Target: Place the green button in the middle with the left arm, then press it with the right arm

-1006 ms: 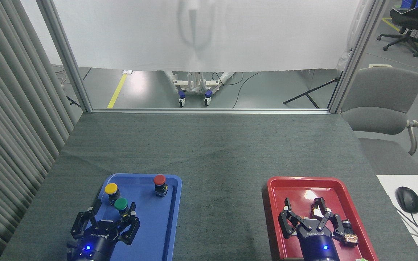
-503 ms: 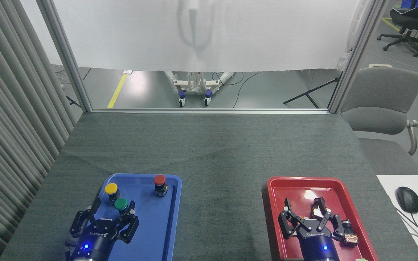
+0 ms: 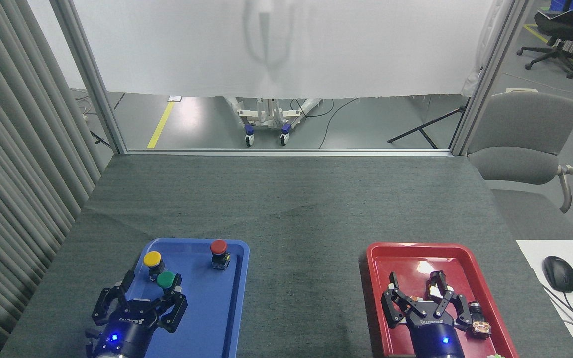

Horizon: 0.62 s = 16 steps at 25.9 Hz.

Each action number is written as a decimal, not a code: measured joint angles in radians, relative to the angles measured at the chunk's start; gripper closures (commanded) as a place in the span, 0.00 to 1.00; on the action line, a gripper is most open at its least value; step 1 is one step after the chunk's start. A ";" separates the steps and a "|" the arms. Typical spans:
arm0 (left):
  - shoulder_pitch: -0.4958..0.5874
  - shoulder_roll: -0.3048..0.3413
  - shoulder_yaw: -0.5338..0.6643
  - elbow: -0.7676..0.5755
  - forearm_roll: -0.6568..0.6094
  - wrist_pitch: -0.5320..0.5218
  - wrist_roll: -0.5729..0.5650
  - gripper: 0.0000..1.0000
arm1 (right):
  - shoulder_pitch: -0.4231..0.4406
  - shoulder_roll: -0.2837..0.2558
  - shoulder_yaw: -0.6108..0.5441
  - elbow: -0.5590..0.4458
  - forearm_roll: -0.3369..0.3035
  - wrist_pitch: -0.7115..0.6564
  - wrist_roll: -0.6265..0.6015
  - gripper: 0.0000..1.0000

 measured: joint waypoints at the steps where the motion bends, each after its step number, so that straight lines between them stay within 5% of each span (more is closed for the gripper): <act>1: 0.000 -0.001 -0.001 0.000 0.000 -0.002 0.001 0.00 | 0.000 0.000 0.000 0.000 0.000 0.000 0.000 0.00; 16: 0.000 0.003 -0.002 0.000 -0.002 0.012 0.016 0.00 | -0.002 0.002 0.007 0.003 0.005 0.001 -0.001 0.00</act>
